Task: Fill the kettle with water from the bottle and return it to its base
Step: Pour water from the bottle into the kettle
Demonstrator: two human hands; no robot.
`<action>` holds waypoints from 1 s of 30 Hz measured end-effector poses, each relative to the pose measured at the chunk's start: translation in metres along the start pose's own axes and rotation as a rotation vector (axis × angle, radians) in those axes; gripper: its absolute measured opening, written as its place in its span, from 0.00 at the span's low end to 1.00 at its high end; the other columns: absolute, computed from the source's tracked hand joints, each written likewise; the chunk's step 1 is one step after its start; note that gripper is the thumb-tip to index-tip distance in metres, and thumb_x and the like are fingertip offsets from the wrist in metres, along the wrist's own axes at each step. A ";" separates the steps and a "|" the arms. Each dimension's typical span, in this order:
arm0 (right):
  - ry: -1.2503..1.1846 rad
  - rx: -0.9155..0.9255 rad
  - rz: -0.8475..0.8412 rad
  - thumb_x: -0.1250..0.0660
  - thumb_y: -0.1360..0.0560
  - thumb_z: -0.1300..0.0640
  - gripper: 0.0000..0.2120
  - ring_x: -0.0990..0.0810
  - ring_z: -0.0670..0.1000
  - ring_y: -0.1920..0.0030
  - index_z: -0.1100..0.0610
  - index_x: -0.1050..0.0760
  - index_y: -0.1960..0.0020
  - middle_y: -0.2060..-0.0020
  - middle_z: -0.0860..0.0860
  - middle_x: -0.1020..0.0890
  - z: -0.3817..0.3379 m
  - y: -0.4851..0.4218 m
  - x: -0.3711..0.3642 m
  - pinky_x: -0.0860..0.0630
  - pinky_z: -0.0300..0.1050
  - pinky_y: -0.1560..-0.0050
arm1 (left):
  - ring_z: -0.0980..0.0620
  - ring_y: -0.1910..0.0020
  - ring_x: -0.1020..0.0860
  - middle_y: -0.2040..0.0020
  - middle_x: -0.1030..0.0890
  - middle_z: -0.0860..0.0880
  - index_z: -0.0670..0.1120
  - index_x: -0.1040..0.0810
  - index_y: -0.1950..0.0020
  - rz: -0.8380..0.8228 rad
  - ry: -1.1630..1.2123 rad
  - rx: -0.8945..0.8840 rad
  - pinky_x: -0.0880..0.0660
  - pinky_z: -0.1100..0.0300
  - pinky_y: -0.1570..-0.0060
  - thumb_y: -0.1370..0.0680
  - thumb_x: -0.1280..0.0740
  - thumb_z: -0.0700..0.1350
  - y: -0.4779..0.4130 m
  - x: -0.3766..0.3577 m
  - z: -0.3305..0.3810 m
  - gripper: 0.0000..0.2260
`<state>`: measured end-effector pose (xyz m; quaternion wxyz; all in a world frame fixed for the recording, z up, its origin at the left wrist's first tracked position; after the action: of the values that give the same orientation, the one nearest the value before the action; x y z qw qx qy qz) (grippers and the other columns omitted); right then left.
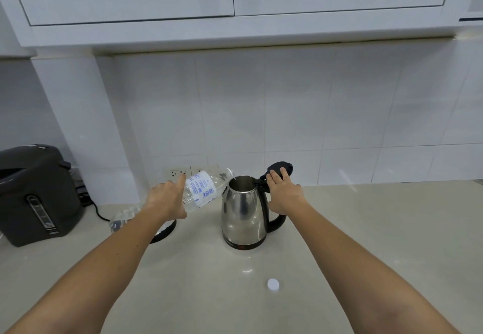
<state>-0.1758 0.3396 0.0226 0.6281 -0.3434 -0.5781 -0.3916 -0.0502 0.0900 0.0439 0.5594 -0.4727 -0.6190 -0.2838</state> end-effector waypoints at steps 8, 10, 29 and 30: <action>0.004 -0.001 0.005 0.43 0.22 0.57 0.36 0.63 0.54 0.22 0.55 0.59 0.21 0.21 0.47 0.58 0.000 -0.001 -0.002 0.34 0.56 0.31 | 0.46 0.58 0.24 0.57 0.25 0.48 0.46 0.41 0.30 -0.004 0.011 0.014 0.26 0.57 0.62 0.33 0.27 0.50 0.000 0.003 0.000 0.37; 0.003 -0.002 0.007 0.43 0.22 0.57 0.36 0.63 0.54 0.22 0.56 0.59 0.21 0.21 0.47 0.58 0.000 -0.002 -0.002 0.34 0.56 0.31 | 0.46 0.58 0.25 0.57 0.25 0.49 0.46 0.41 0.30 -0.004 0.011 0.019 0.27 0.57 0.62 0.33 0.27 0.50 0.000 0.004 0.001 0.37; -0.002 0.000 0.008 0.42 0.22 0.57 0.36 0.63 0.55 0.22 0.55 0.59 0.21 0.21 0.47 0.58 0.001 -0.004 -0.004 0.33 0.56 0.31 | 0.47 0.60 0.26 0.58 0.26 0.49 0.46 0.38 0.34 -0.007 -0.013 0.012 0.29 0.58 0.63 0.32 0.27 0.50 0.000 0.014 0.001 0.32; -0.002 0.000 0.010 0.42 0.22 0.57 0.37 0.63 0.55 0.22 0.55 0.59 0.21 0.21 0.47 0.58 0.001 -0.004 -0.004 0.33 0.56 0.31 | 0.47 0.60 0.26 0.58 0.26 0.49 0.46 0.38 0.34 -0.006 -0.014 0.013 0.29 0.58 0.63 0.33 0.27 0.50 0.000 0.015 0.001 0.32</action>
<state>-0.1797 0.3388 0.0182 0.6293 -0.3467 -0.5770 -0.3883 -0.0495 0.0945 0.0580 0.5573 -0.4693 -0.6259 -0.2782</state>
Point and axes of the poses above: each hand's wrist, its own y-axis away from the middle knuckle, its own x-axis out of the back of the hand, z = x × y, the point moved 1 cm from there along -y, towards the middle knuckle
